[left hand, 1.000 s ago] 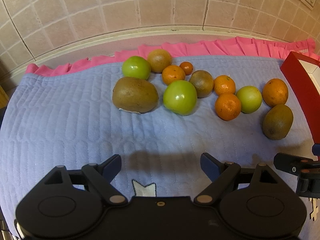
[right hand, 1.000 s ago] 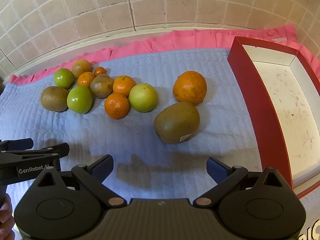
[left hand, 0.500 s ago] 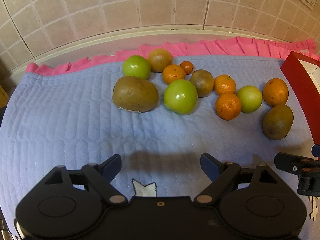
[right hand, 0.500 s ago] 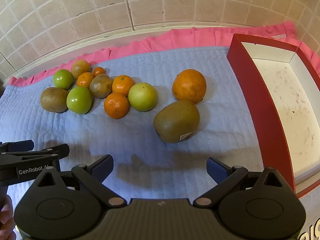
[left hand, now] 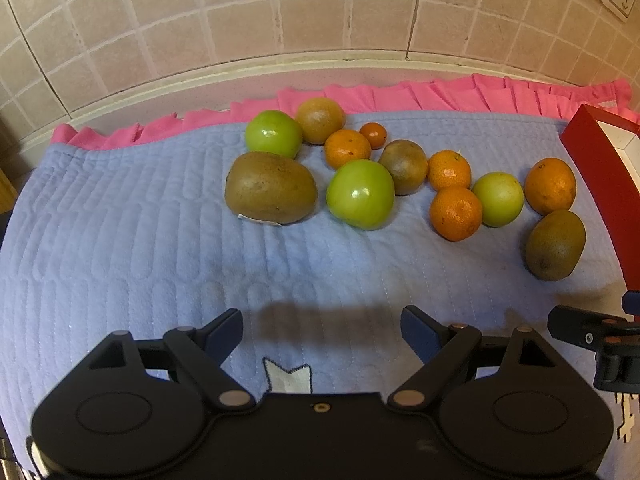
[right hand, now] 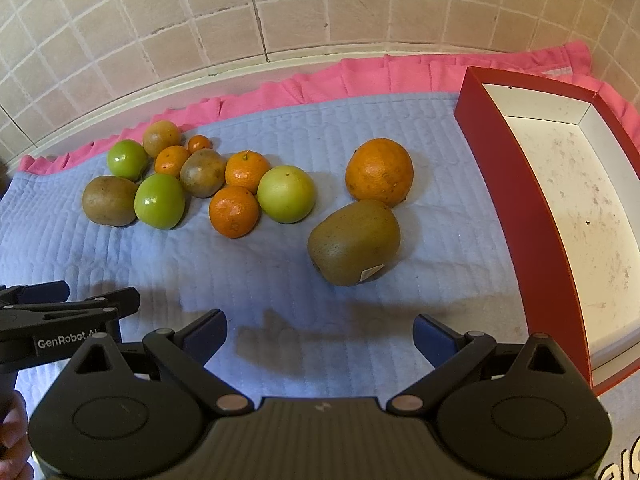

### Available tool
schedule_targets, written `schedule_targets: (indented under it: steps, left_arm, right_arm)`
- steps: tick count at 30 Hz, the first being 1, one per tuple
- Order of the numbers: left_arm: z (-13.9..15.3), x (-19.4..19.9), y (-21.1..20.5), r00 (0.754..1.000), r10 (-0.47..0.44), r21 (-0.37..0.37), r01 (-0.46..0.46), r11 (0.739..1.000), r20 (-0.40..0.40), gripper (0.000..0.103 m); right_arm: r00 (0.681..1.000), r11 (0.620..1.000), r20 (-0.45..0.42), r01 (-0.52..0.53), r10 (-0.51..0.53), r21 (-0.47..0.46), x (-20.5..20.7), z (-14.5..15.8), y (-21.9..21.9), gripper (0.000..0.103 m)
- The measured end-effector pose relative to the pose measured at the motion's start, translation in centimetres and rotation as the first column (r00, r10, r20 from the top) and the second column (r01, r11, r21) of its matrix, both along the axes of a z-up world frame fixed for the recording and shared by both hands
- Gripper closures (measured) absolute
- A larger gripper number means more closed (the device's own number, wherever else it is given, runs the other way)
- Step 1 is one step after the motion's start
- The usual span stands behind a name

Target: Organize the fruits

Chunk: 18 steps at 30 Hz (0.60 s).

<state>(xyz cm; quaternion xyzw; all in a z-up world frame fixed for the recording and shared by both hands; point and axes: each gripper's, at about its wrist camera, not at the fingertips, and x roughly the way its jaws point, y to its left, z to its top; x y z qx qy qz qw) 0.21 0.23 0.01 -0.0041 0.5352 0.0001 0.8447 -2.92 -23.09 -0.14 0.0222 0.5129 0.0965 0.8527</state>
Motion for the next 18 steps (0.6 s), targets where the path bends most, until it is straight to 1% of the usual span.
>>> schedule_targets:
  steps: [9, 14, 15, 16, 18]
  left_arm:
    - [0.0, -0.1, -0.1, 1.0, -0.002, -0.012, 0.002, 1.0, 0.002, 0.001]
    - [-0.3, -0.1, 0.2, 1.0, 0.011, -0.021, -0.011, 1.0, -0.006, 0.001]
    - [-0.4, -0.1, 0.4, 1.0, 0.013, -0.023, -0.013, 1.0, -0.007, 0.001]
    - [-0.5, -0.1, 0.5, 1.0, 0.015, -0.027, -0.015, 1.0, -0.005, 0.001]
    - [-0.6, -0.2, 0.8, 1.0, 0.011, -0.032, -0.011, 0.999, -0.001, 0.001]
  right_arm:
    - [1.0, 1.0, -0.003, -0.002, 0.002, 0.013, 0.0, 0.0, 0.0, 0.002]
    - [1.0, 0.999, -0.009, 0.008, -0.008, 0.039, 0.0, -0.2, -0.5, 0.002]
    - [1.0, 0.998, -0.011, 0.01, -0.01, 0.06, 0.0, -0.3, -0.8, 0.002]
    - [1.0, 0.998, -0.011, 0.01, -0.01, 0.06, 0.0, -0.3, -0.8, 0.002]
    - [1.0, 0.995, 0.008, 0.006, -0.007, 0.095, 0.0, -0.4, -1.2, 0.002]
